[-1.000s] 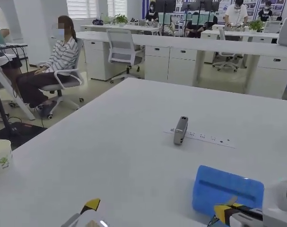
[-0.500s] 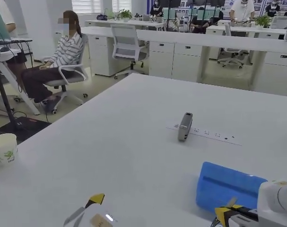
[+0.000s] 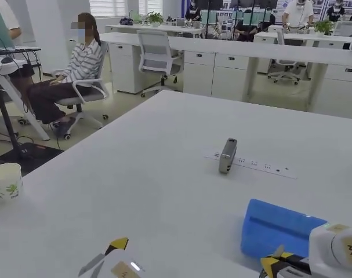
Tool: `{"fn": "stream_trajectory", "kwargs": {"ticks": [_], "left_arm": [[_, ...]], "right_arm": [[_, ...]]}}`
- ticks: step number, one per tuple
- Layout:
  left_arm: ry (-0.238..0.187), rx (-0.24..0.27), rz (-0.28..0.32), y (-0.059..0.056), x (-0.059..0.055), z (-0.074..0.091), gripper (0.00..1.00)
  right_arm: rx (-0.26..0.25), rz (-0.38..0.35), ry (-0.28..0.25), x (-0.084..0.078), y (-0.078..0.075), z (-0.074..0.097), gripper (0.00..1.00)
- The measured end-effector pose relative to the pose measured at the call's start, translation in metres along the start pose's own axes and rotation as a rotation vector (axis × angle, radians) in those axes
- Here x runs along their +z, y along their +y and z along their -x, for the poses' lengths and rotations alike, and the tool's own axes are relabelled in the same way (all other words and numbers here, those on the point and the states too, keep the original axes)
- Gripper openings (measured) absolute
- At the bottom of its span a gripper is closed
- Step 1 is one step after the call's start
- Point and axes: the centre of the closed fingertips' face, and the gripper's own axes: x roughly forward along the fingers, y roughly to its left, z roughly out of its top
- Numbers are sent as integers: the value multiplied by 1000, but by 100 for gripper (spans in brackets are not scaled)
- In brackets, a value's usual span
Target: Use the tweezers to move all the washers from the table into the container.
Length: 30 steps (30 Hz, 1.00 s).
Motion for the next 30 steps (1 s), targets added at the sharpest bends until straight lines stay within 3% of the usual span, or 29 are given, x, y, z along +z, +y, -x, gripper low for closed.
{"fn": "stream_trajectory", "kwargs": {"ticks": [16,24,30], "left_arm": [[-12,-3,5,0,2,1,88],[-21,-1,13,1,3,2,88],[-42,29,18,8,7,4,89]], "right_arm": [[4,11,36,1,2,1,0],[6,5,31,10,1,8,0],[-2,1,29,14,-4,12,0]]}}
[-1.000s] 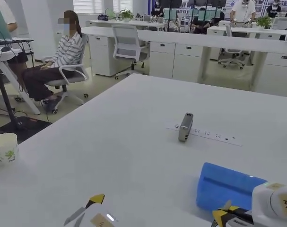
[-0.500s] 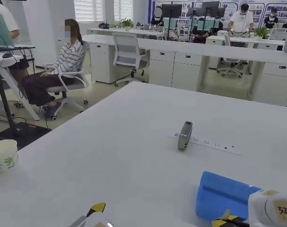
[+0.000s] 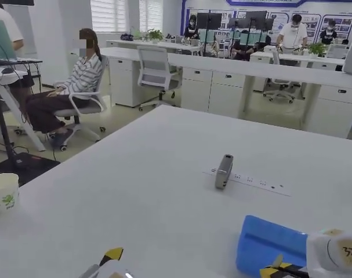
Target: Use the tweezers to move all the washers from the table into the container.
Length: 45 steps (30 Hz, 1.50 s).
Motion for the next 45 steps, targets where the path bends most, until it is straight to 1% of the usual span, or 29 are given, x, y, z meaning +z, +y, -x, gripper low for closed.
{"fn": "stream_trajectory", "kwargs": {"ticks": [10,17,23,32,35,38,39,41,45], "left_arm": [[0,1,0,0,0,1,88],[8,-1,-1,-1,-2,0,88],[15,-7,-9,-3,-2,0,88],[31,-10,-15,-3,-5,-1,88],[39,-11,-16,-4,-6,-2,88],[42,-11,-19,-4,-7,-2,88],[43,-10,-20,-3,-7,-2,88],[44,-10,-19,-3,-8,-2,88],[51,-8,-22,-3,-9,-3,88]], "right_arm": [[-3,-6,-26,16,-6,11,0],[-21,38,-45,31,-14,17,0],[-34,41,-67,43,-22,19,0],[-52,48,-92,59,-34,15,0],[-63,57,-94,61,-38,10,0],[-77,57,-89,59,-44,3,0],[-80,47,-81,56,-47,-1,0],[-83,28,-82,54,-49,-4,0],[-76,-40,-77,47,-54,-11,0]]}}
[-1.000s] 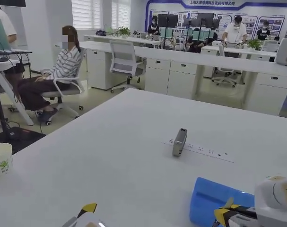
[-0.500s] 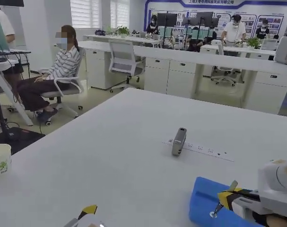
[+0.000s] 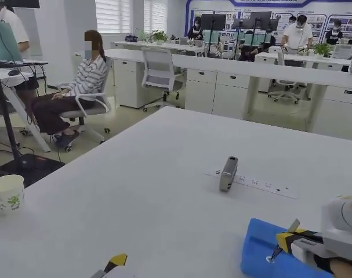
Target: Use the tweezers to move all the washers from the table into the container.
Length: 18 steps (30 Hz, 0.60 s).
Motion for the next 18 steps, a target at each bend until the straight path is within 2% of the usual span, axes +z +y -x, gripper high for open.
{"fn": "stream_trajectory", "kwargs": {"ticks": [2,7,18], "left_arm": [[1,0,-2,0,0,0,88],[11,0,-5,0,-2,-1,88],[24,2,-12,0,-5,-2,87]], "right_arm": [[4,-28,-2,-1,-2,-2,0],[0,-31,9,-4,-4,-8,0],[2,32,60,-20,-4,-26,0]]}}
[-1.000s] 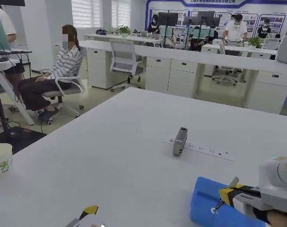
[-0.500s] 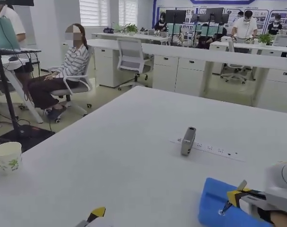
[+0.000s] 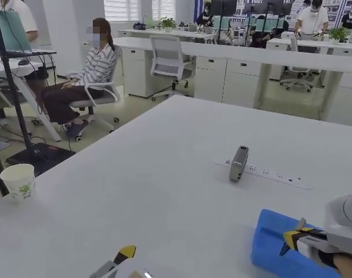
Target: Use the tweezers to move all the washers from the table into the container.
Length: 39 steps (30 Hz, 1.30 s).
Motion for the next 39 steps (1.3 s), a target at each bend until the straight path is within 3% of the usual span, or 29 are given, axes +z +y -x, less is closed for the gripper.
{"fn": "stream_trajectory", "kwargs": {"ticks": [17,29,39], "left_arm": [[14,2,0,0,-2,0,86],[18,0,-4,-1,-3,-1,86],[11,0,-2,-1,0,1,85]], "right_arm": [[-7,43,14,-7,-8,-11,1],[-14,29,21,-8,-6,-1,2],[-21,38,-14,8,-7,18,2]]}}
